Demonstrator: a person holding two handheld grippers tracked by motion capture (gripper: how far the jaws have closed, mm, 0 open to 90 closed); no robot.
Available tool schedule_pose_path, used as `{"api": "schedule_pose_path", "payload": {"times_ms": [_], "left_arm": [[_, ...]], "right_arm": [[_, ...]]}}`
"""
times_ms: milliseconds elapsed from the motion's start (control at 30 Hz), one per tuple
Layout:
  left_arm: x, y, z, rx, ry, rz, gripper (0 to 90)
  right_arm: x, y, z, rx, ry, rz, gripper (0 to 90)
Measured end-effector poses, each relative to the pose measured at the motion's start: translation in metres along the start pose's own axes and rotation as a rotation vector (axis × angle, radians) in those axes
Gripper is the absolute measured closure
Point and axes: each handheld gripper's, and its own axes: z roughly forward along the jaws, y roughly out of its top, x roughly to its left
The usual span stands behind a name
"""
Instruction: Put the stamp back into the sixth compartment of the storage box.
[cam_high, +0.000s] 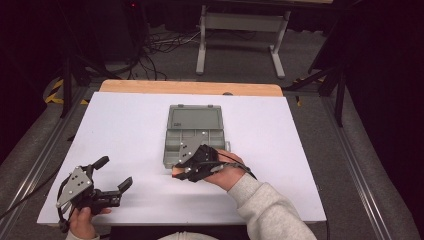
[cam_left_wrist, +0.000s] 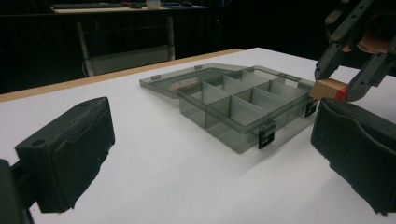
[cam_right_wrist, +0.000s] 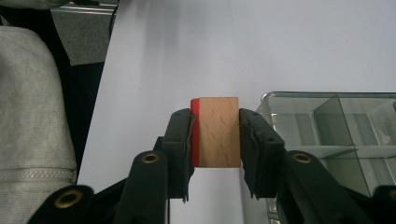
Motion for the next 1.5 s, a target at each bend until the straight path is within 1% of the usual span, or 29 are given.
{"api": "schedule_pose_path", "payload": {"times_ms": [200,300,900,1167,1500], "left_arm": [[0.0,0.0,0.0,0.0,0.0,-0.001,0.7],[0.0,0.0,0.0,0.001,0.0,-0.001,0.6],[0.0,0.0,0.0,0.002,-0.002,-0.002,0.7],[0.0,0.0,0.0,0.002,-0.002,-0.002,0.7],[0.001,0.0,0.0,0.002,-0.002,-0.002,0.7]], "right_arm": [[-0.008,-0.001,0.0,-0.005,-0.013,0.008,66.4],[-0.01,-0.003,0.0,0.0,-0.033,0.014,66.4],[-0.03,-0.009,-0.001,-0.005,-0.089,0.018,66.4],[-0.038,-0.01,0.0,-0.004,-0.107,0.015,66.4],[-0.048,-0.012,0.001,0.006,-0.115,0.03,66.4]]}}
